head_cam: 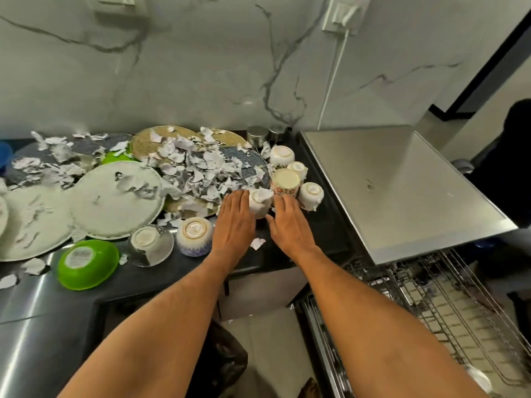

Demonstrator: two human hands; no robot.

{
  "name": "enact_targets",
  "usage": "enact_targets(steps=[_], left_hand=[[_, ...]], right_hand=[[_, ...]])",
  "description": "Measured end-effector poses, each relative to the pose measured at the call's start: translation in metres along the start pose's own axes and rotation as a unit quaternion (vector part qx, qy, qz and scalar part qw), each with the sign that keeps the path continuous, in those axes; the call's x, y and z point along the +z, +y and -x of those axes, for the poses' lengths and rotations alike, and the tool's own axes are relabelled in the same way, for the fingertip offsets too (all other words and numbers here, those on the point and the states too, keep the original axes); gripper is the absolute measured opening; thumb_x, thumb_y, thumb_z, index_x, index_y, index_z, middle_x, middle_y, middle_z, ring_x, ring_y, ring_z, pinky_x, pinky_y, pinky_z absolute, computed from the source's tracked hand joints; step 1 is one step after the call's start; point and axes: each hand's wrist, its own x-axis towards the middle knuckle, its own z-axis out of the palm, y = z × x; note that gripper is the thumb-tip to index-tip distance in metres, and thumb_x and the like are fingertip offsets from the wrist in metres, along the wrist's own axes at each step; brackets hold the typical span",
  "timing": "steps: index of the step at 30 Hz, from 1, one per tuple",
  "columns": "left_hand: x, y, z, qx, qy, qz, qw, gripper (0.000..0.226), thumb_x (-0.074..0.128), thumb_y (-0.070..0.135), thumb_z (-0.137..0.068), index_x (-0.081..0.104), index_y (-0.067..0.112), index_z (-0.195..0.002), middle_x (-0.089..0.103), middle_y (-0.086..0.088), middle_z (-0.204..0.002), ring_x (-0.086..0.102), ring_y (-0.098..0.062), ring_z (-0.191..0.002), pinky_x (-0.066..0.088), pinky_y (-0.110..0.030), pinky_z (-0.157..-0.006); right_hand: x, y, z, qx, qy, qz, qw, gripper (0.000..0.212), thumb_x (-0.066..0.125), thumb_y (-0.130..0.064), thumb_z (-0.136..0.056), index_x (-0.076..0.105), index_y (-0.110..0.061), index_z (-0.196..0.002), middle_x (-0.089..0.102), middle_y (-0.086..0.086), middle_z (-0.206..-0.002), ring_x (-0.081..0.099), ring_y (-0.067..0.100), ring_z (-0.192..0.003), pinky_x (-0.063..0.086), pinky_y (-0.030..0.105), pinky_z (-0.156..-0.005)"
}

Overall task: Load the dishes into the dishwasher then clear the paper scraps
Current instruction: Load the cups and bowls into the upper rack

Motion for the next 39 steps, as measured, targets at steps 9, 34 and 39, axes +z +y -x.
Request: enact_targets(steps=[9,34,39], left_hand=[[0.012,-0.018,-0.017,-0.003,-0.057,0.001,0.998,0.052,0.039,0.035,-0.105,0.038,0.003,-0.146,0.045,-0.016,-0.149,0.032,-0.03,-0.145,0.021,-0.046,-0.124],[0.018,-0.002,-0.011,0.054,0.049,0.04,0.997,0.028,0.044,0.024,-0.104,0.068,0.011,-0.096,0.07,-0.007,-0.094,0.056,-0.025,-0.103,0.042,-0.04,-0.101],[0.019,0.009,-0.006,0.056,0.04,0.038,0.997,0.031,0.041,0.025,-0.105,0.067,0.012,-0.095,0.069,-0.006,-0.092,0.056,-0.023,-0.099,0.043,-0.039,-0.1]], right_hand=[[0.023,-0.017,-0.022,0.061,-0.039,-0.128,0.989,0.071,0.065,-0.024,-0.097,0.027,-0.003,-0.153,0.036,0.018,-0.154,0.035,0.03,-0.143,0.032,0.04,-0.119],[0.01,-0.002,-0.015,0.06,0.066,-0.137,0.987,0.055,0.071,-0.041,-0.078,0.055,-0.018,-0.126,0.05,0.0,-0.117,0.055,0.021,-0.107,0.052,0.041,-0.096],[0.002,0.01,-0.006,0.04,0.051,-0.094,0.993,0.059,0.07,-0.046,-0.081,0.061,-0.021,-0.135,0.046,0.001,-0.118,0.049,0.021,-0.113,0.051,0.042,-0.1]])
